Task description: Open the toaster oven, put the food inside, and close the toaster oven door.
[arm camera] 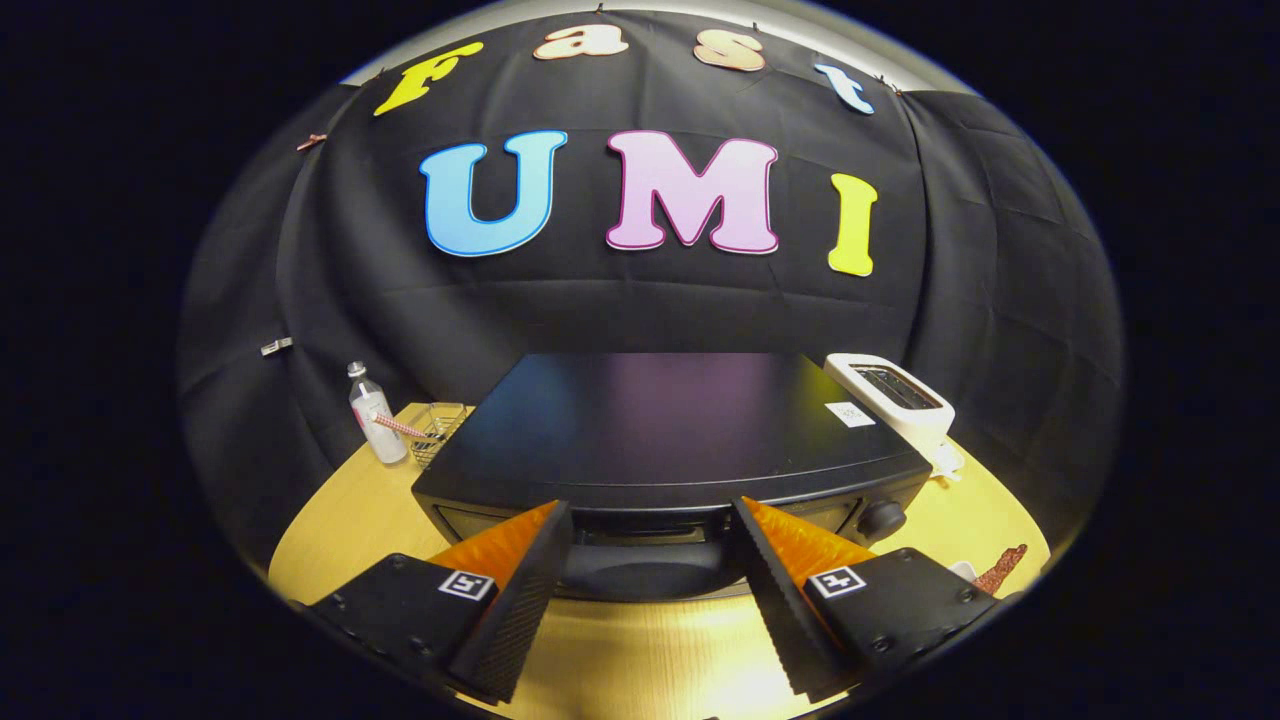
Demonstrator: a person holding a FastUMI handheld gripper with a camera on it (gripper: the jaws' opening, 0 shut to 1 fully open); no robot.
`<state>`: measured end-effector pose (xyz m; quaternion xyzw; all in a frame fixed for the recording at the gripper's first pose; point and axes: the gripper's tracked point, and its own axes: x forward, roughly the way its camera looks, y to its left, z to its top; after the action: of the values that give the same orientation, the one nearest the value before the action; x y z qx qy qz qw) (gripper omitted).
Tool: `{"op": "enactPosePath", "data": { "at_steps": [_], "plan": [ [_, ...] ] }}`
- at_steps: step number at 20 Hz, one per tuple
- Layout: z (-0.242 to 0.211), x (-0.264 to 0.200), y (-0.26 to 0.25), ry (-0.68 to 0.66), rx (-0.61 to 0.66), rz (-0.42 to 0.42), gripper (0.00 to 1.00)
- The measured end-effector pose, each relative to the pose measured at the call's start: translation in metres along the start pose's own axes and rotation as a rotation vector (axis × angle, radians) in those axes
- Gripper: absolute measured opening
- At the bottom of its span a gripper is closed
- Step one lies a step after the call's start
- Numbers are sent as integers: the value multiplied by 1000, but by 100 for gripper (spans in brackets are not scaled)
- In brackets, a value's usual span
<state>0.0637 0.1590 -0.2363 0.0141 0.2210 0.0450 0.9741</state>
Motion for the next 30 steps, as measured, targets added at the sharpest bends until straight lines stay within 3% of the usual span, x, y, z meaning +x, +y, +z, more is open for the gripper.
{"op": "enactPosePath", "data": {
  "at_steps": [12,25,30],
  "plan": [
    [-31,-41,-3,33,7,0,98],
    [-87,-77,-2,147,11,13,98],
    [-125,-85,-3,253,8,16,98]
  ]
}}
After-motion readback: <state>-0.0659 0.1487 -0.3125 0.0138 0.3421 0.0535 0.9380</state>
